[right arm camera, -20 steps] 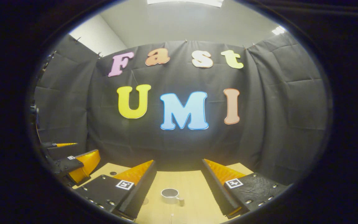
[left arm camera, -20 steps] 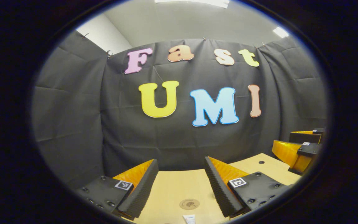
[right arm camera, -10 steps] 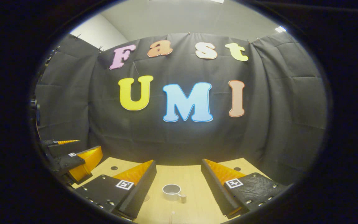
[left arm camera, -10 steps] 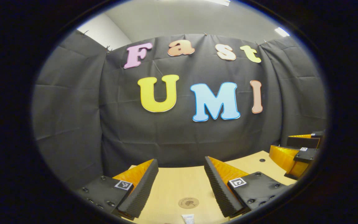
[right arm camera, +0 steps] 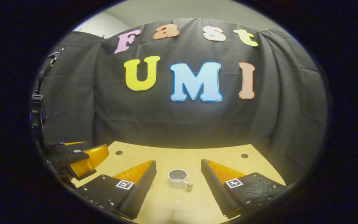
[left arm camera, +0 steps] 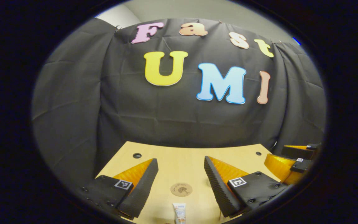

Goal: Put the toothbrush and toothpaste on the desktop into the cup, then pick up the cup and place it on the coaster on the desktop.

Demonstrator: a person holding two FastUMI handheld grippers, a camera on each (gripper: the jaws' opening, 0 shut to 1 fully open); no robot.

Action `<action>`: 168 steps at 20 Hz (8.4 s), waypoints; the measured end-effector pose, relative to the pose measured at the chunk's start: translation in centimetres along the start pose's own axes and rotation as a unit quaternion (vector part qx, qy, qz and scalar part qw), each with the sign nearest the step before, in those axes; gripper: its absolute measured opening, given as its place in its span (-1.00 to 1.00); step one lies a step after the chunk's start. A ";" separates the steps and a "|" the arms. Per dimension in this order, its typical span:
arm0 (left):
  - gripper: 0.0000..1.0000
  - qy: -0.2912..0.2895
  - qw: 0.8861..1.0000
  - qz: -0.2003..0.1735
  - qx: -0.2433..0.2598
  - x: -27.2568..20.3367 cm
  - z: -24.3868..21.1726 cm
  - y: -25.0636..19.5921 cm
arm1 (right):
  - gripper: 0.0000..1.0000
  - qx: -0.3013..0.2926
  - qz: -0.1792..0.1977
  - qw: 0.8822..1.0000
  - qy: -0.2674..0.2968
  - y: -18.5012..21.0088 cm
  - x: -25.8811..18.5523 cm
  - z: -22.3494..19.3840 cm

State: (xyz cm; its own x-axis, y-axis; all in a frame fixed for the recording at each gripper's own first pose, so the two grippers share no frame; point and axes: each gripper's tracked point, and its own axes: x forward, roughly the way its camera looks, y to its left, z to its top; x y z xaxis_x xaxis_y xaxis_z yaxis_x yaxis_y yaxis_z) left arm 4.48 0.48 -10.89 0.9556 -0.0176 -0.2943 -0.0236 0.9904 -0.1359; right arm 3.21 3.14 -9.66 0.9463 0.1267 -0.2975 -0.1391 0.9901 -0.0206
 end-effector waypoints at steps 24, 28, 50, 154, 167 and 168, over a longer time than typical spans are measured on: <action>0.96 0.311 0.950 -0.028 0.004 2.6 -25.1 -1.1 | 0.87 0.072 0.014 0.949 0.308 1.2 2.0 -19.3; 0.97 0.348 0.937 -0.026 -0.005 2.7 -27.7 -1.0 | 0.87 0.082 0.015 0.932 0.354 1.7 2.0 -22.8; 0.81 0.436 0.900 0.031 0.010 3.1 -34.6 1.4 | 0.63 0.040 -0.014 0.876 0.481 1.7 1.9 -31.3; -0.49 0.247 0.953 -0.092 0.149 11.6 -12.8 -13.2 | -0.91 0.273 -0.153 0.920 0.235 -14.8 9.7 -16.8; -0.50 0.177 0.947 -0.156 0.217 19.4 -10.8 -21.7 | -0.91 0.273 -0.211 0.902 0.260 -19.4 6.1 -19.0; -0.50 0.171 0.948 -0.156 0.220 20.1 -10.8 -21.8 | -0.91 0.273 -0.211 0.901 0.263 -19.3 6.3 -19.3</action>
State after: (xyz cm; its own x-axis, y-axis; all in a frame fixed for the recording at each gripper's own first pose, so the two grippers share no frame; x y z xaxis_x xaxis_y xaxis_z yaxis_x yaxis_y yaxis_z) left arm 20.99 -22.95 -24.06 0.7426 -0.2883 -0.6045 0.4415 0.8894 0.1182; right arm 6.19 -16.40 -29.52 0.5923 -0.1727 -0.7870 0.5008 0.8440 0.1917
